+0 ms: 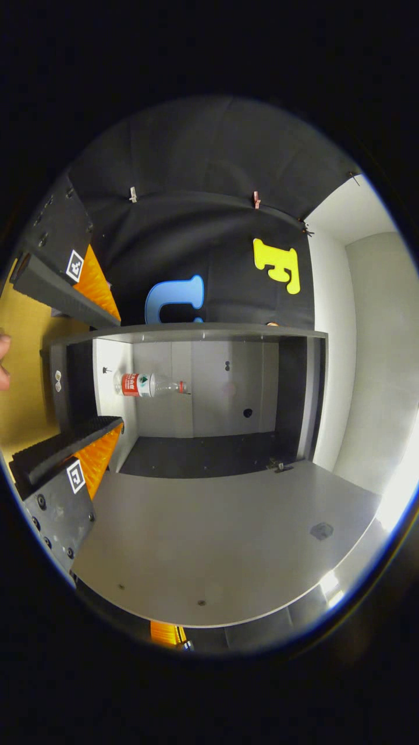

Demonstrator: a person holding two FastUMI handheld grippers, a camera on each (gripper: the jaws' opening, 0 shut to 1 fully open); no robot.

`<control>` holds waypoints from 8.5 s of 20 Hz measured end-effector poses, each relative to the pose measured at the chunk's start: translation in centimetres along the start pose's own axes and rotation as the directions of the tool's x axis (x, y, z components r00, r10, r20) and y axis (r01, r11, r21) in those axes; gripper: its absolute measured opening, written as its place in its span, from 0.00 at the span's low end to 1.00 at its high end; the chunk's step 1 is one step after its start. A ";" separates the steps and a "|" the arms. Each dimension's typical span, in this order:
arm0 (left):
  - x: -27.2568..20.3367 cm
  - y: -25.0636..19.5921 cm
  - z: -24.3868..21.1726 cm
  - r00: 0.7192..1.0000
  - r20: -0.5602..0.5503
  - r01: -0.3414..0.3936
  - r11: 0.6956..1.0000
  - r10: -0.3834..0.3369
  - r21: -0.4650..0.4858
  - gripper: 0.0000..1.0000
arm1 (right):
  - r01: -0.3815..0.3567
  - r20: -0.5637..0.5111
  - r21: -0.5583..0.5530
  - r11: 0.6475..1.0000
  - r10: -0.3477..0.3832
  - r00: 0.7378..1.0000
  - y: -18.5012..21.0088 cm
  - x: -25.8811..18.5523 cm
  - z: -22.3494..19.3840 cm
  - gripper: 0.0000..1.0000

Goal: Open the cabinet door with the right hand, grasp the bottle in the cabinet with the left hand and place it on the coaster, then close the cabinet door with the right hand.

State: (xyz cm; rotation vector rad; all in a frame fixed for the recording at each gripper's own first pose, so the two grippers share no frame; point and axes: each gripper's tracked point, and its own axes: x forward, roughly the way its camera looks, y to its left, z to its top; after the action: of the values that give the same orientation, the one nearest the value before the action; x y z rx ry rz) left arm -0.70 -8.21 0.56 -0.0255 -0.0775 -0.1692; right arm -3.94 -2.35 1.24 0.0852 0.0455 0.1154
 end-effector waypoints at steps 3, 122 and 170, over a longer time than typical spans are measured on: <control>0.7 -0.8 0.1 1.000 0.000 0.016 1.000 -0.016 -0.006 0.95 | 0.046 -0.007 0.015 0.999 -0.046 0.999 -1.6 0.1 0.0 0.16; -6.1 5.5 -37.5 0.960 -0.279 0.007 0.999 -0.016 -0.033 0.95 | 0.421 0.042 0.013 0.907 -0.421 0.906 -15.6 0.7 -0.4 0.98; -4.1 11.9 -3.8 0.975 -0.090 -0.201 0.979 0.203 0.030 0.93 | 0.100 0.049 0.085 0.991 -0.104 0.993 0.6 5.4 -0.3 0.98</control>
State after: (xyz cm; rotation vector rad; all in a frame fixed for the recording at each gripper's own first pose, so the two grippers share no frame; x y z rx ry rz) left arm -2.42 4.12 -3.79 -0.0051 0.0160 0.0343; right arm 1.33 -1.09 0.76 0.1677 0.0017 0.0091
